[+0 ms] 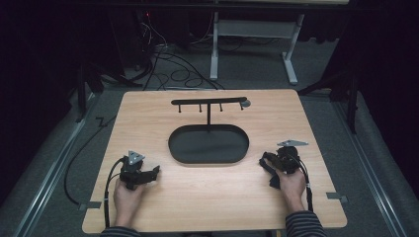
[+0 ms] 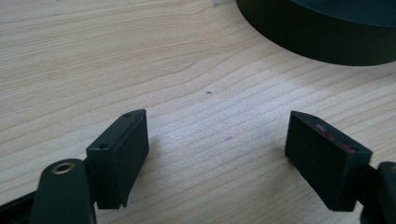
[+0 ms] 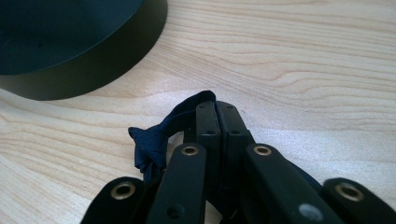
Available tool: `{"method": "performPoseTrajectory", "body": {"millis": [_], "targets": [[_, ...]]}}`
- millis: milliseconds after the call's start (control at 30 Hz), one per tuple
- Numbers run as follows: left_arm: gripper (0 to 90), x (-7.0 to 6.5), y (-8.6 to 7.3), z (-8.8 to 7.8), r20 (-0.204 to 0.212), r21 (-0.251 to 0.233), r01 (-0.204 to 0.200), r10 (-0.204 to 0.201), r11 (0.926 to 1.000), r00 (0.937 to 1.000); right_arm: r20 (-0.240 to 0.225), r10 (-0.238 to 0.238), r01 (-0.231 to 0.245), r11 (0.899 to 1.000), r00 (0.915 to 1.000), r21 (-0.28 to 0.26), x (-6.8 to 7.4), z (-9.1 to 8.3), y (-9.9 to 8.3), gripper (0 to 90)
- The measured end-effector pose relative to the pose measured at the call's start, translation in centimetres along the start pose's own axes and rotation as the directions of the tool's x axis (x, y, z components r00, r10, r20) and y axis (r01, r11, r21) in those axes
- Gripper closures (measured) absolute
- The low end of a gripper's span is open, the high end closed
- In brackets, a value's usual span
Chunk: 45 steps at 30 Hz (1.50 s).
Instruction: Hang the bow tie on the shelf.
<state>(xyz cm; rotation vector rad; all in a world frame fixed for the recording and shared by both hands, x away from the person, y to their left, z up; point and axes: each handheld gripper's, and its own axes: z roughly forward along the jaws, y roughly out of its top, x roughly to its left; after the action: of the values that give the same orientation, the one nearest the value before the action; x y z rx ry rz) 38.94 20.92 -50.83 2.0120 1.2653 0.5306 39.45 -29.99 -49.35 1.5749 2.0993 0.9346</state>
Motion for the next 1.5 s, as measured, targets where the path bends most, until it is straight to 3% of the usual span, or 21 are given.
{"method": "performPoseTrajectory", "body": {"millis": [267,533,667,900,1367,1500], "targets": [[21.2,0.0,0.0,0.0,-0.001,-0.001,-0.004,0.004,1.0,1.0,-0.003,0.051,-0.051,0.998,0.9987,-0.029,-0.2,-0.9,0.4,90.0],[21.2,0.0,0.0,0.0,-0.001,-0.001,-0.004,0.004,1.0,1.0,0.006,0.024,-0.024,0.998,0.9997,-0.056,0.6,-2.4,1.4,90.0],[21.2,0.0,0.0,0.0,-0.001,-0.001,-0.005,0.005,1.0,1.0,-0.026,0.034,-0.036,0.996,0.9991,-0.079,0.9,-2.9,1.7,90.0],[21.2,0.0,0.0,0.1,-0.002,-0.001,-0.005,0.005,1.0,1.0,-0.042,0.03,-0.034,0.994,0.9987,-0.106,1.1,-3.8,2.2,90.0],[21.3,0.1,0.0,0.0,0.009,-0.002,-0.008,0.008,1.0,0.9999,-0.02,-0.024,0.022,0.994,0.9995,-0.108,2.6,-5.4,3.8,90.0],[23.2,0.1,0.0,0.1,-0.011,-0.004,0.0,0.0,1.0,0.9999,-0.064,-0.009,0.001,0.993,0.9979,-0.12,2.8,-5.7,4.7,90.0]]}}
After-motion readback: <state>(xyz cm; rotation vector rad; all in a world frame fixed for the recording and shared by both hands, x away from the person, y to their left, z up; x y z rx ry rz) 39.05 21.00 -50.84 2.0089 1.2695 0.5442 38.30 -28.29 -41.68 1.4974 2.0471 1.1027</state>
